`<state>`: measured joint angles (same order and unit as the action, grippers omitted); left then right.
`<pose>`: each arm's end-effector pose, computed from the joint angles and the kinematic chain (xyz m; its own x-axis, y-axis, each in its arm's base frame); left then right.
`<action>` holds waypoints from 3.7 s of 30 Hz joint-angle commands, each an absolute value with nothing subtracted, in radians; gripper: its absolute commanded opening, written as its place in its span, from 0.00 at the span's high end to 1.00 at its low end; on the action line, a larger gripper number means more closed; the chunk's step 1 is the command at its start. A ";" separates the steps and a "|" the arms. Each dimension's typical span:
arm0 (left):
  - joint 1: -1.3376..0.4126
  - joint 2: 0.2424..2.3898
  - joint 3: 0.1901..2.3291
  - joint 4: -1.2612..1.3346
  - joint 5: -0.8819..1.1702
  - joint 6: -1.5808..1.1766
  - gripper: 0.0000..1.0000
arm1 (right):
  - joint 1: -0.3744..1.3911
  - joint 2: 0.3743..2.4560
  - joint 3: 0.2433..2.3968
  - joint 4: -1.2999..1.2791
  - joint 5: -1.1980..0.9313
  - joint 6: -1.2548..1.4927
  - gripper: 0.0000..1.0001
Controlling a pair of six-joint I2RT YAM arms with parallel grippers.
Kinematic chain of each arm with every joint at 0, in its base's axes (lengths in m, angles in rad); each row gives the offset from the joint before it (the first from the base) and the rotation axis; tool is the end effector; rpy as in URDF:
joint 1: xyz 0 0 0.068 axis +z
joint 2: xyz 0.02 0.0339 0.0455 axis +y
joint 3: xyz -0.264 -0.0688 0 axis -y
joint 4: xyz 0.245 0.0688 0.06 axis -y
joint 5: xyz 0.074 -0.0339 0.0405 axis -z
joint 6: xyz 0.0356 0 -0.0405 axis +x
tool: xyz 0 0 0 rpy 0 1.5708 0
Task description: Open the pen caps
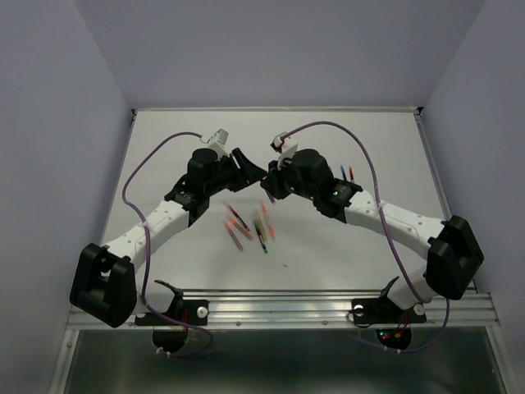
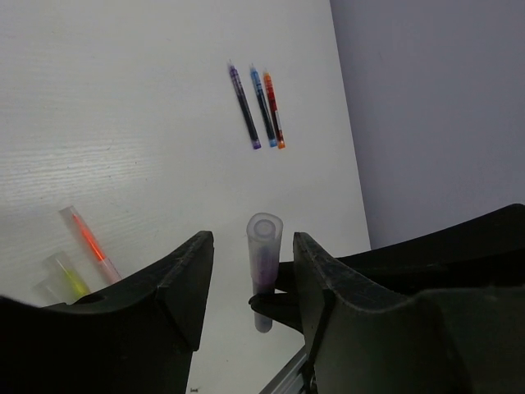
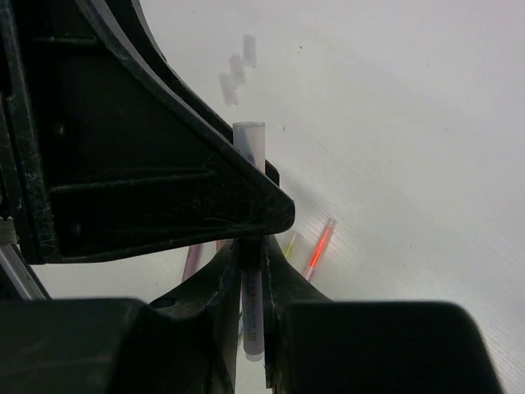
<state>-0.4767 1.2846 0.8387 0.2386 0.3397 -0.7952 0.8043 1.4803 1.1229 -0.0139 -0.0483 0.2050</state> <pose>0.2590 -0.1471 0.2931 -0.6438 -0.4252 -0.6362 0.3752 0.5492 -0.7467 0.2407 0.2524 0.3072 -0.3992 -0.1215 -0.9088 -0.6838 0.6998 0.2068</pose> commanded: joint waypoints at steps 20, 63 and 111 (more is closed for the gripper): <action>-0.491 1.262 0.870 0.275 0.272 -0.801 0.77 | 0.796 1.506 1.178 0.003 -0.121 0.180 0.99; -0.181 1.442 1.069 0.292 0.140 -0.723 1.00 | 0.796 1.275 0.813 -0.071 -0.221 0.307 0.99; -0.124 1.531 0.837 -0.025 -0.167 -0.767 0.97 | 0.348 1.790 1.218 -0.147 0.112 0.074 0.49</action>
<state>-0.1226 1.5127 0.7879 0.0025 -0.1280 -0.7605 0.3531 1.8927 1.1839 -0.1555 0.1764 0.0681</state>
